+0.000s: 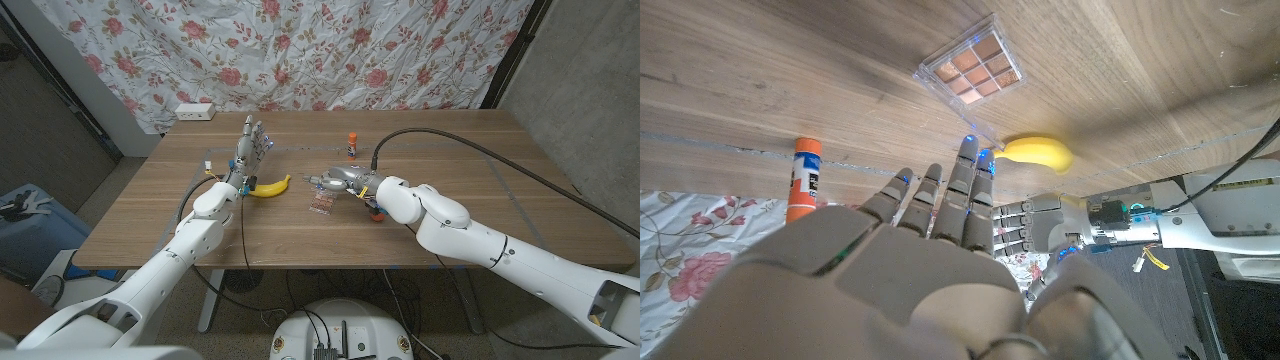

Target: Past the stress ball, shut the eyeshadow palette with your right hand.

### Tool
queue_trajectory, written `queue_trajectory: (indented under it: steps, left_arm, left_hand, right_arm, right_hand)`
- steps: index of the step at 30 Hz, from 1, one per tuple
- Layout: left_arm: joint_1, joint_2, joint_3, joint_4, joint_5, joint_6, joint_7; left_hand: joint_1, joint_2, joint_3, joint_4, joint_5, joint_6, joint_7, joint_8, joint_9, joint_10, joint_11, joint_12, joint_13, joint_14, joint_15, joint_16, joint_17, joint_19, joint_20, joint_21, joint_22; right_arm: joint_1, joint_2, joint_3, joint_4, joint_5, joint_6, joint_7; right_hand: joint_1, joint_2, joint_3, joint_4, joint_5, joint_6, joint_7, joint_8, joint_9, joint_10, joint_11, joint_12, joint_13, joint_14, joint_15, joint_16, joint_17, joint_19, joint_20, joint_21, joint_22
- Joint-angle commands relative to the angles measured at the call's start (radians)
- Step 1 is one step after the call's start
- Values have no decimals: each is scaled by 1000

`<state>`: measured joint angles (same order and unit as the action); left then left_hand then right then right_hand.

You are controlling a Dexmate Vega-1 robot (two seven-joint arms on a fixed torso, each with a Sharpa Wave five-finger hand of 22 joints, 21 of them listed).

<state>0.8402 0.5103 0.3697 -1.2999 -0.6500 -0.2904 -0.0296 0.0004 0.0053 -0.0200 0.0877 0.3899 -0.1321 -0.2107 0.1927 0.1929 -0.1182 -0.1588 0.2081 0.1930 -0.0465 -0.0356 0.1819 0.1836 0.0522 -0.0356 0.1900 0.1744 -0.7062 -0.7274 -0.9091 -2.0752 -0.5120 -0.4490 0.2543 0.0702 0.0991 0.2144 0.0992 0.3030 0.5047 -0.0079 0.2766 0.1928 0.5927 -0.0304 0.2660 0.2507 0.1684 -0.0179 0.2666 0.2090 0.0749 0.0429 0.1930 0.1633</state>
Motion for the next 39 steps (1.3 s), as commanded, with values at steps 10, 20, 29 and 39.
queue_trajectory:
  steps: [10, 20, 29, 39]
  left_arm:
    - [0, 0, 0, 1, 0, -1, -2]
    - [0, 0, 0, 1, 0, 0, -2]
    - [-1, 0, 0, 2, -1, -1, -2]
    - [0, 0, 0, 1, 0, -1, 0]
  left_hand:
    - [13, 2, 0, 6, 5, -2, -9, 6, 3, 0, -7, 5, 3, -8, -71, 8, 3, 9, -8, 7, 4]
    - [13, 2, 0, 6, 5, -2, -9, 6, 3, 0, -7, 5, 3, -8, -72, 8, 3, 9, -7, 7, 4]
    - [13, 2, 0, 6, 5, -2, -9, 6, 3, 0, -6, 5, 3, -7, -71, 8, 3, 9, -7, 7, 4]
    - [13, 2, 0, 6, 5, -2, -9, 6, 3, 0, -7, 5, 3, -7, -72, 8, 3, 8, -7, 7, 4]
  right_arm:
    - [-69, -27, 51, 51, -45, 190, -74]
    - [-98, -43, 77, 102, -60, 326, -133]
    - [-118, -49, 98, 130, -72, 398, -148]
    - [-126, -48, 107, 161, -100, 457, -153]
  right_hand:
    - [11, 15, 8, -4, -6, 3, -9, -10, 4, -10, -13, -12, 1, 9, -6, 1, 3, 17, -8, 0, 3]
    - [14, 19, 15, -6, -10, 1, -20, -15, 4, -31, -22, -26, -2, 14, -13, 1, 4, 30, -18, 2, 3]
    - [15, 19, 19, -8, -13, -11, -21, -23, 4, -41, -22, -34, -3, 19, -18, 1, 4, 40, -19, 2, 3]
    - [3, 20, 21, -4, -23, -65, -30, -52, 3, -108, -31, -63, -6, -8, -13, -8, 12, 25, -5, -7, 4]
